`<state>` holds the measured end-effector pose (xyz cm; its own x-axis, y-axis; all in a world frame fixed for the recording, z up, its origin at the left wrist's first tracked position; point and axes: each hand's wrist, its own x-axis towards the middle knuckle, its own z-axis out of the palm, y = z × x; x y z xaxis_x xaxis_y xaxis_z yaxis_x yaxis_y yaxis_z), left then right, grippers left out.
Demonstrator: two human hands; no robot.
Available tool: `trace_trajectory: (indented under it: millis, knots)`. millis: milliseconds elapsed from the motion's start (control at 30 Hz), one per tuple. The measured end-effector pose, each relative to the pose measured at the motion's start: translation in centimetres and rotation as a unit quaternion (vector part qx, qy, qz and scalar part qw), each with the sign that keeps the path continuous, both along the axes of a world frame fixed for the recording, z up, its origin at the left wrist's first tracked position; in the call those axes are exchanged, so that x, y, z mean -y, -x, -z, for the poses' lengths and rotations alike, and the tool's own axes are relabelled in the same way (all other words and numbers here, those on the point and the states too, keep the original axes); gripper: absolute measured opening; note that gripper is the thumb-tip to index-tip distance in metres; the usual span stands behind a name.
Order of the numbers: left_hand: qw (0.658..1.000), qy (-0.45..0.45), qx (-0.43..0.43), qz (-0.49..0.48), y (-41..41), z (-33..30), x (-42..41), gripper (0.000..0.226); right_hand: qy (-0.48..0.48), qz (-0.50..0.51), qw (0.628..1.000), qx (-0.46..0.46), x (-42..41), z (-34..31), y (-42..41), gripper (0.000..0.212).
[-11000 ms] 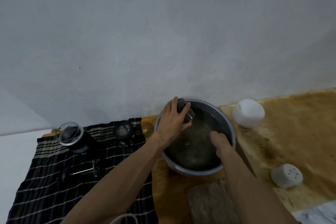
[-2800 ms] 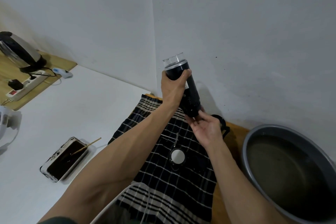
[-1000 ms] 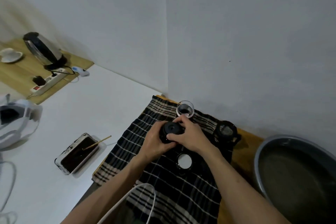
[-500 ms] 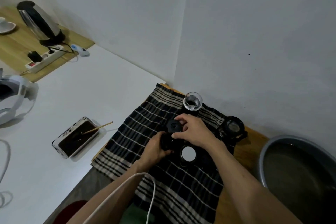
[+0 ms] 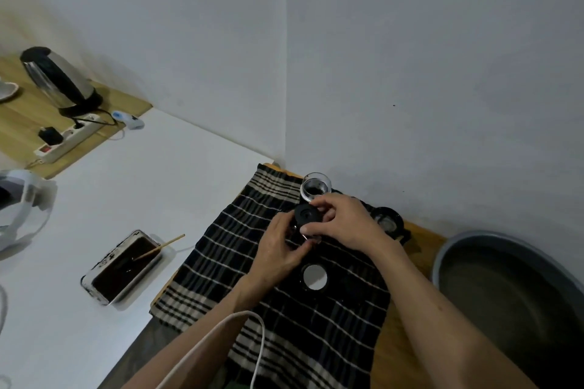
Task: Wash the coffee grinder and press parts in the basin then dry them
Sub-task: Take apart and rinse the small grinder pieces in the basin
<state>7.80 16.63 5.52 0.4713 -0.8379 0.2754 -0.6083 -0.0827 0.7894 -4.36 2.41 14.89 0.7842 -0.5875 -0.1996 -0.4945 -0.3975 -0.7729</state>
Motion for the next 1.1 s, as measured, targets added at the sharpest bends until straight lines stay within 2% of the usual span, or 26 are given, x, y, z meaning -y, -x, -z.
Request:
trace_trajectory:
  millis: [100,233,300,367,500,600,667,800,1000,1067,1100]
  knots:
    - [0.999,0.025,-0.014,0.026,1.5,-1.0,2.3,0.039,0.028,0.018,0.999,-0.013,1.4,-1.1,2.1,0.061]
    - [0.991,0.009,-0.004,0.130,3.4,-1.2,4.4,0.040,0.107,-0.064,0.990,-0.069,3.3,-2.7,5.7,0.071]
    - [0.986,0.006,-0.011,0.167,5.3,-1.4,5.6,0.043,0.157,-0.100,0.976,-0.110,3.9,-3.5,8.1,0.067]
    - [0.982,0.012,-0.040,0.182,7.5,-1.8,6.7,0.040,0.181,-0.088,0.971,-0.131,4.1,-4.0,10.4,0.062]
    - [0.977,0.008,-0.114,0.180,11.8,-3.0,9.3,0.046,0.145,0.004,0.981,-0.126,4.4,-5.2,14.4,0.059]
    - [0.968,-0.009,-0.113,0.224,14.4,-3.8,11.4,0.042,0.160,0.017,0.973,-0.167,5.2,-5.9,17.7,0.058]
    - [0.961,-0.022,-0.122,0.245,16.0,-3.9,12.2,0.034,0.152,0.033,0.971,-0.183,5.6,-6.2,19.7,0.050]
    - [0.947,-0.032,-0.146,0.284,19.5,-3.9,13.1,0.033,0.133,0.062,0.970,-0.193,5.5,-5.9,23.6,0.031]
    - [0.930,-0.073,-0.194,0.303,22.9,-2.4,13.6,0.045,0.076,0.189,0.971,-0.124,5.3,-5.1,28.4,0.022]
    - [0.905,-0.113,-0.265,0.312,23.8,-2.8,13.8,0.046,-0.001,0.249,0.967,-0.060,5.5,-4.0,29.7,0.020]
    - [0.881,-0.133,-0.315,0.327,24.2,-3.0,14.0,0.049,-0.043,0.280,0.959,-0.020,5.5,-3.5,30.3,0.020]
